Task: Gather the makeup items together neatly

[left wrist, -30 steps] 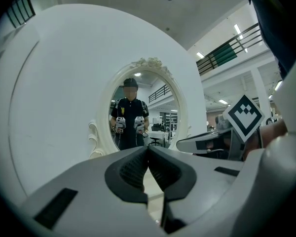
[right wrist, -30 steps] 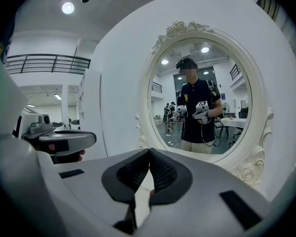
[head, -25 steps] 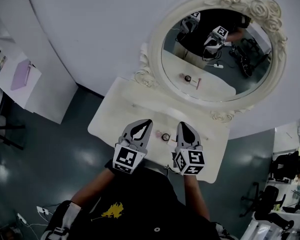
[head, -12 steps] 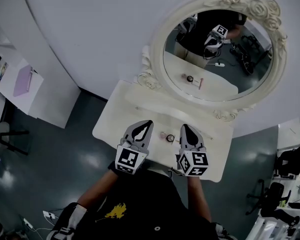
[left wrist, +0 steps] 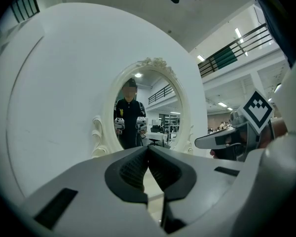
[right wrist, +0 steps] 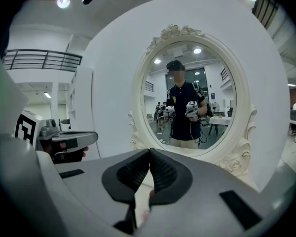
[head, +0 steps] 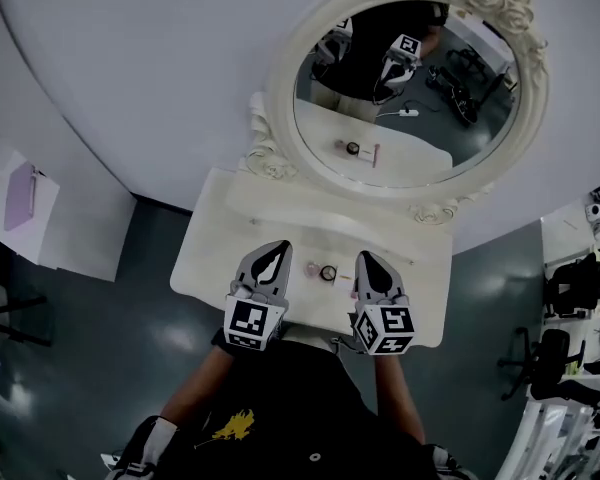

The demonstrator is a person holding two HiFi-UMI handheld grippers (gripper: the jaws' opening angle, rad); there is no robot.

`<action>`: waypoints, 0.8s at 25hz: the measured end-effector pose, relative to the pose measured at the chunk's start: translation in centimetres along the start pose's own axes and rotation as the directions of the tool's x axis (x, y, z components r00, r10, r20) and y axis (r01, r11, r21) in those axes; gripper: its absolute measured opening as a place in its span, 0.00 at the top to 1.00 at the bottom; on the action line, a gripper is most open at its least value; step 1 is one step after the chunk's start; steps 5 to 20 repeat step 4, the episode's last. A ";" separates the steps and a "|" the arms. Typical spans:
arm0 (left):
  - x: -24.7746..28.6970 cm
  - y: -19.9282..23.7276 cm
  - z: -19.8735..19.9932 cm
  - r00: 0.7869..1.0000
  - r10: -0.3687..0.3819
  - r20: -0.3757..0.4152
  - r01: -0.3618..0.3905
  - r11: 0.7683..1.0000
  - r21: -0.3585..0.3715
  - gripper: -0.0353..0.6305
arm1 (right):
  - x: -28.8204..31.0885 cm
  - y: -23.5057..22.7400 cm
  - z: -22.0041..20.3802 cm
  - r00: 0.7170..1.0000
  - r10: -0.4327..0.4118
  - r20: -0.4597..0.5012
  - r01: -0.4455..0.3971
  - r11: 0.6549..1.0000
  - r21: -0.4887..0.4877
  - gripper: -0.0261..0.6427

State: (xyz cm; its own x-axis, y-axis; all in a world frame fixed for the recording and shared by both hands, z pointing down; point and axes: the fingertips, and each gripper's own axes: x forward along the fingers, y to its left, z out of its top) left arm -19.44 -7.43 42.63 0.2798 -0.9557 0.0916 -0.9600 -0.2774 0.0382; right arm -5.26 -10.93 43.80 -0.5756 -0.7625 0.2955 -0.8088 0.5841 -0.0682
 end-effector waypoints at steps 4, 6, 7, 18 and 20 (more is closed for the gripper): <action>0.2 -0.9 -1.3 0.999 -0.028 -0.023 0.028 1.000 -0.013 0.93 | -0.8 -0.9 -0.9 0.999 -0.031 -0.018 0.031 0.999 0.009 0.94; 0.2 -0.9 -1.3 0.999 -0.028 -0.023 0.028 1.000 -0.013 0.93 | -0.8 -0.9 -0.9 0.999 -0.031 -0.018 0.031 0.999 0.009 0.94; 0.2 -0.9 -1.3 0.999 -0.028 -0.023 0.028 1.000 -0.013 0.93 | -0.8 -0.9 -0.9 0.999 -0.031 -0.018 0.031 0.999 0.009 0.94; 0.2 -0.9 -1.3 0.999 -0.028 -0.023 0.028 1.000 -0.013 0.93 | -0.8 -0.9 -0.9 0.999 -0.031 -0.018 0.031 0.999 0.009 0.94; 0.2 -0.9 -1.3 0.999 -0.028 -0.023 0.028 1.000 -0.013 0.93 | -0.8 -0.9 -0.9 0.999 -0.031 -0.018 0.031 0.999 0.009 0.94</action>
